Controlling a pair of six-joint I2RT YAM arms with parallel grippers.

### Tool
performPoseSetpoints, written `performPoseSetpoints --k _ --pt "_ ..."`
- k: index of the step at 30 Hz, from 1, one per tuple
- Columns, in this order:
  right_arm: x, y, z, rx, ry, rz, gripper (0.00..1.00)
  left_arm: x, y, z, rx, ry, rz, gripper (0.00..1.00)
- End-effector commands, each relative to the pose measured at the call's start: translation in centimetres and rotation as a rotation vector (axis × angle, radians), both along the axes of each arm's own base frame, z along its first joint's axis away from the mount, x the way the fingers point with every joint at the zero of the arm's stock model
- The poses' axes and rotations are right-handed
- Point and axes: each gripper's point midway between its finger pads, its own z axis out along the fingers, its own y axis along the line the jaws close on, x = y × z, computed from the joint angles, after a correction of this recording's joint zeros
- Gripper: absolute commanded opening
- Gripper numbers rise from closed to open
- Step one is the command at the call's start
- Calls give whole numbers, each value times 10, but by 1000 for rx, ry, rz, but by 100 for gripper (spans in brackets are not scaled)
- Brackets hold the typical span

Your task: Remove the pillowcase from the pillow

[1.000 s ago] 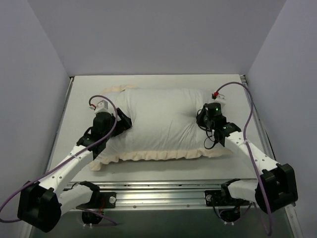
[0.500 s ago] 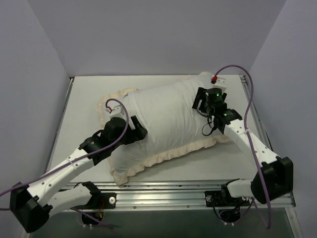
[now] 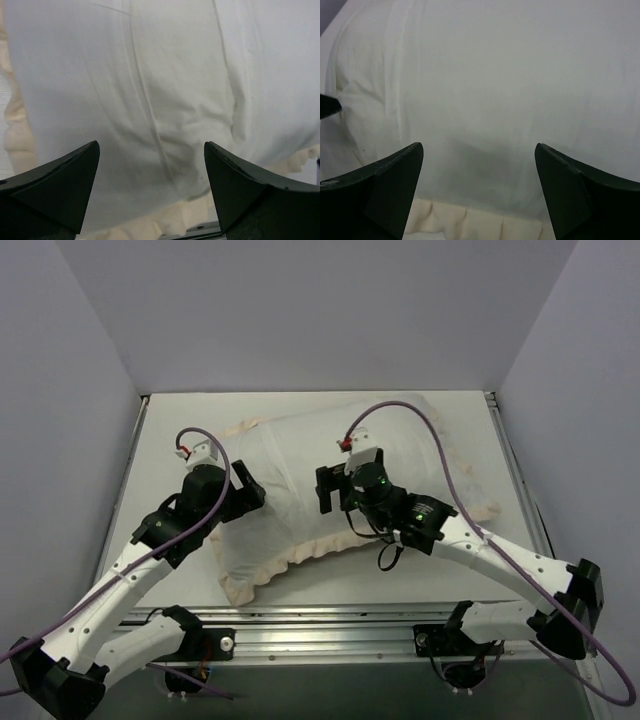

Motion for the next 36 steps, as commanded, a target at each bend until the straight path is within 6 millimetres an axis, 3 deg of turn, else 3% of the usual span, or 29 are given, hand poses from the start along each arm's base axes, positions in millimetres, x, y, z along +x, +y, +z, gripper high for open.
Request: performPoseSetpoints --k 1,7,10,14,21,23,24,26,27,29,30,36 --pt "5 27 -1 -107 -62 -2 89 16 12 -4 30 -3 21 94" --pt "5 85 -2 -164 -115 82 94 26 28 -2 43 -12 68 94" --pt "8 101 -9 -187 -120 99 94 24 36 -2 40 -16 85 94" --pt "12 113 -28 -218 -101 117 94 17 39 -9 27 0 77 94" --pt "16 107 -65 -291 -60 88 95 11 29 -20 -20 36 42 94" --pt "18 100 -77 -304 -45 68 78 8 23 -21 -48 41 15 94" --pt "20 98 -81 -303 -39 55 59 7 21 -20 -62 40 10 94" --pt "24 92 -88 -291 -18 30 39 6 16 -19 -85 32 -8 94" --pt "27 88 -93 -291 -5 23 21 4 12 -17 -105 33 -23 94" --pt "30 85 -95 -276 10 14 5 3 9 -18 -116 36 -35 94" --pt "31 85 -96 -267 14 13 0 3 8 -17 -129 38 -37 94" --pt "29 94 -101 -230 34 40 0 8 -6 -10 -178 17 -46 94"
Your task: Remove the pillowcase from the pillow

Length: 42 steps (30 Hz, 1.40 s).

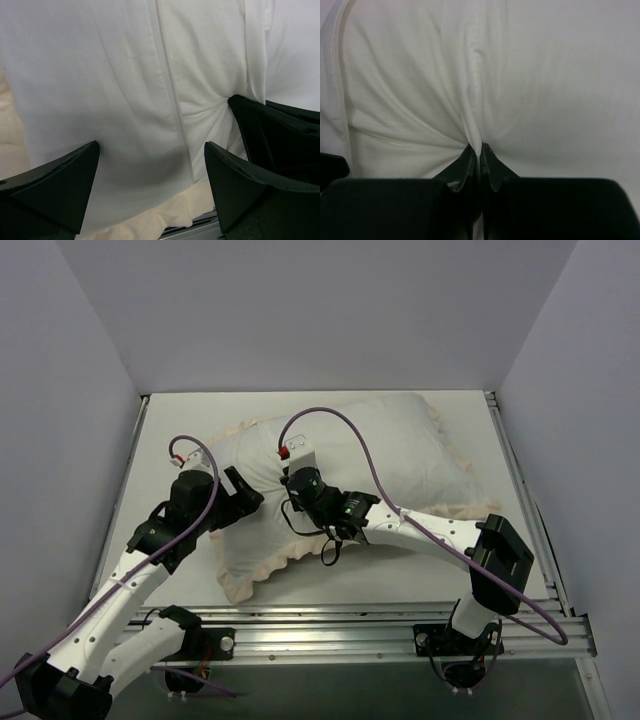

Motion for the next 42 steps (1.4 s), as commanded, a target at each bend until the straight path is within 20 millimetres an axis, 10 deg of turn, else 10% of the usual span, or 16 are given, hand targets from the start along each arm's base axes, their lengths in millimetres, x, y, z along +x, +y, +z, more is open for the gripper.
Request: performPoseSetpoints --k 1,7,13,21,31,39,42 --pt "3 -11 -34 -51 56 -30 0 9 -17 20 -71 -67 -14 95" --pt "3 -8 -37 -36 62 -27 0 13 -12 -3 59 3 74 98" --pt "9 -17 -35 -33 45 -69 0 -3 1 -26 156 83 135 61" --pt "47 -66 -30 46 60 -229 0 -50 27 -61 148 192 175 23" --pt "87 -133 -1 176 66 -358 0 -89 43 -108 108 296 212 17" --pt "46 -81 0 178 124 -87 0 -67 9 -117 36 259 117 4" --pt "16 -56 10 128 89 5 25 -53 -4 -115 24 224 89 2"
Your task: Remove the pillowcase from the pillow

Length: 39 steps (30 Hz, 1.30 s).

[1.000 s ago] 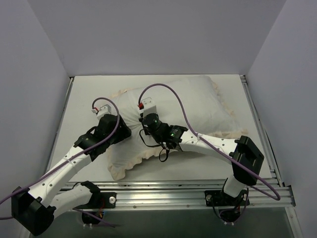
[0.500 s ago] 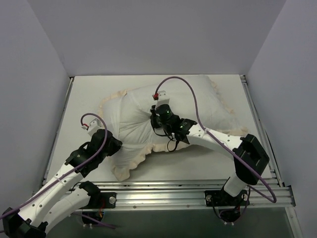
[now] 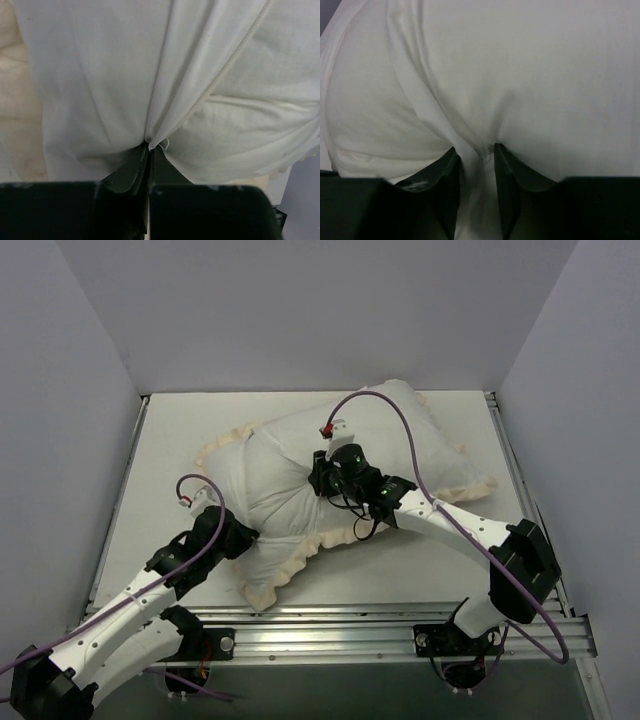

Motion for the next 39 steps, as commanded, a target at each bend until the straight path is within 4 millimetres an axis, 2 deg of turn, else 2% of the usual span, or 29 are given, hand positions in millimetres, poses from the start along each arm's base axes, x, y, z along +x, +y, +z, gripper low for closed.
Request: performPoseSetpoints --k 1,2,3,5,8,12,14,18,19,20,25,29,34,39 --pt "-16 -6 25 -98 -121 3 32 -11 1 -35 101 89 -78 2" --pt "-25 0 30 -103 -131 31 41 -8 -2 -33 96 78 -84 2" --pt "-38 11 36 -92 -141 68 45 -6 -4 -32 100 74 -94 2" --pt "-54 20 53 -62 -175 112 55 -2 -8 -27 93 50 -102 2" --pt "-76 36 70 -30 -216 179 62 0 -7 -21 90 23 -101 2" --pt "-92 51 75 -26 -240 233 63 -4 -4 -18 77 5 -99 2" --pt "-99 61 71 -36 -245 272 65 -6 -2 -18 77 6 -95 2" --pt "-103 74 47 -68 -236 318 66 -11 1 -17 67 -3 -89 2" --pt "-102 76 36 -88 -226 317 66 -12 2 -18 65 -1 -90 2" --pt "-99 77 32 -88 -233 309 70 -13 2 -19 65 1 -89 2" --pt "-84 69 -18 -216 -207 253 84 -16 2 -21 57 5 -97 2" --pt "-70 55 -45 -304 -196 191 97 -18 3 -23 57 7 -100 2" --pt "-66 46 -78 -386 -158 204 100 -19 4 -25 54 5 -97 2" --pt "-74 51 -112 -440 -93 273 100 -18 3 -28 60 9 -101 2"
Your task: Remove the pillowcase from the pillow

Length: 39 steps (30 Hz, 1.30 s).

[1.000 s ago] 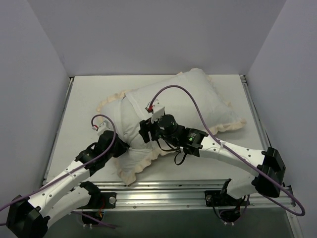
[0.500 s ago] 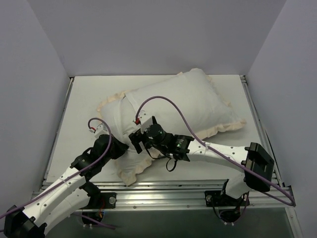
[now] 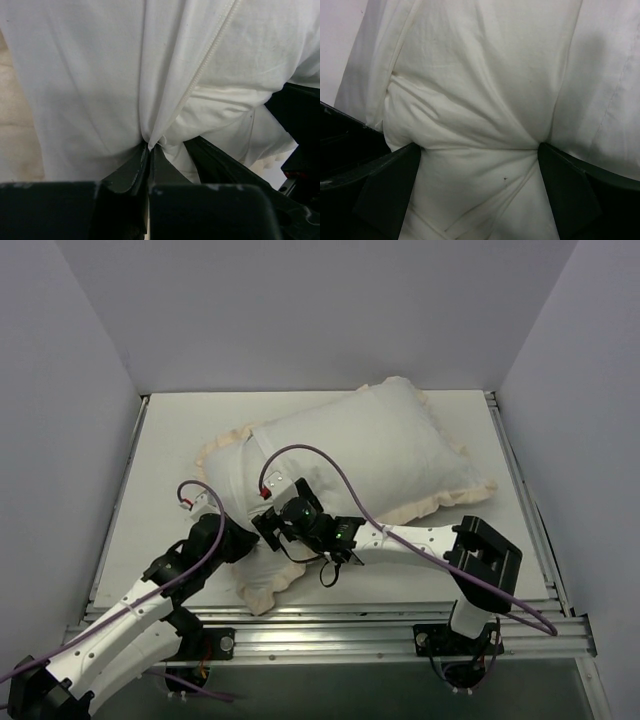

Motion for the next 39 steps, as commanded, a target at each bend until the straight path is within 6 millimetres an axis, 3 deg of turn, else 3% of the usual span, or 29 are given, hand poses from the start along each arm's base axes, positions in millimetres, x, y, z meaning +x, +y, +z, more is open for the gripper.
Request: performPoseSetpoints --k 1,6,8,9,13,17,21,26,29,34,35,39 --pt "-4 -24 -72 -193 116 1 100 -12 5 -23 58 69 -27 2" --pt "-12 -16 -95 -239 176 49 97 -12 5 -27 69 77 -27 2" --pt "-8 -23 -110 -278 185 18 82 -12 4 -26 64 75 -30 2" --pt "-1 -28 -117 -291 196 -8 73 -12 4 -25 62 75 -32 2" --pt "25 -49 -121 -301 195 -126 0 -14 4 -14 52 68 -34 2" --pt "60 -64 -89 -256 127 -255 0 -14 6 14 43 43 -27 3" --pt "95 -73 -46 -150 71 -386 0 -11 4 56 29 18 -35 3" --pt "127 -79 -21 -51 43 -517 0 -12 -5 84 13 3 -68 3" --pt "140 -85 -9 18 42 -563 0 -19 3 76 41 33 -43 2" --pt "155 -97 37 171 15 -596 0 -36 17 35 48 121 9 2" --pt "157 -99 45 202 15 -603 0 -41 19 19 46 157 26 2" --pt "169 -129 72 289 -7 -680 0 -54 27 -3 45 207 59 2"
